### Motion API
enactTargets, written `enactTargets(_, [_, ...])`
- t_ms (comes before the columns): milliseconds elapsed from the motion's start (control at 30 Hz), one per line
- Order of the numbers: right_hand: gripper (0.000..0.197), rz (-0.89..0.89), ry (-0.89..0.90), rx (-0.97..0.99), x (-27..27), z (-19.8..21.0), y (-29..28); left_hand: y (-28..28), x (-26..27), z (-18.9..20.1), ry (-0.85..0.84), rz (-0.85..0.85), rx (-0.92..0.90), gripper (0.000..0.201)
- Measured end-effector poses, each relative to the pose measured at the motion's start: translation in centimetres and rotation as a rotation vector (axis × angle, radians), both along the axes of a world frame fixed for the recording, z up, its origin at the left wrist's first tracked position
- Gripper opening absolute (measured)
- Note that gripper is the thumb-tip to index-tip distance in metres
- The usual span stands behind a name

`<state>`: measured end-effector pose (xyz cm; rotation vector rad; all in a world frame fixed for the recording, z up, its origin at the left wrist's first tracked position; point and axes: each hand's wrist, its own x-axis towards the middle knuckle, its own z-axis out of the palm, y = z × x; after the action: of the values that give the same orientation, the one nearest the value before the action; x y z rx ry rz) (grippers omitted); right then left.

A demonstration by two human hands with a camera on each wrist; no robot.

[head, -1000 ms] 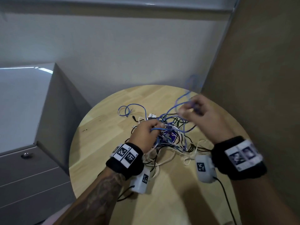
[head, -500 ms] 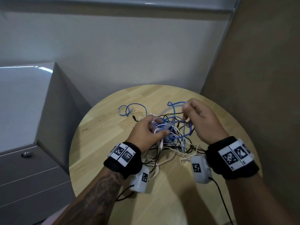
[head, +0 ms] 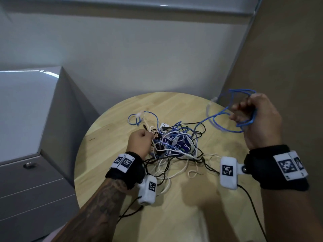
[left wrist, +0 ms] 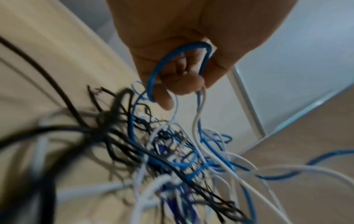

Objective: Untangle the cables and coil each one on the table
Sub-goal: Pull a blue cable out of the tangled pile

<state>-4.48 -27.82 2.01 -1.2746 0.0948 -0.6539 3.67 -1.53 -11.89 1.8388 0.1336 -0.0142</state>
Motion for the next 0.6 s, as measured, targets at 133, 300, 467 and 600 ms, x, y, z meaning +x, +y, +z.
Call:
enactTargets(133, [0.027,0.015,0.019,0.000,0.2,-0.4,0.2,0.4,-0.2,0.7,0.002,-0.084,0.095,0.017])
enactTargets(300, [0.019,0.279,-0.030,0.155,0.5,-0.9,2.9,-1.7,-1.2,1.6,-0.331,-0.104,0.194,0.052])
enactTargets(467, [0.033,0.531,-0.047,0.465,-0.8,0.4,5.8,-4.9,-3.5,2.2,-0.585,-0.512,0.269,0.062])
enactTargets(600, [0.027,0.529,0.028,0.335,-1.2,0.7,5.9,-5.4,-3.6,1.2,-0.428,-0.487,0.173,0.028])
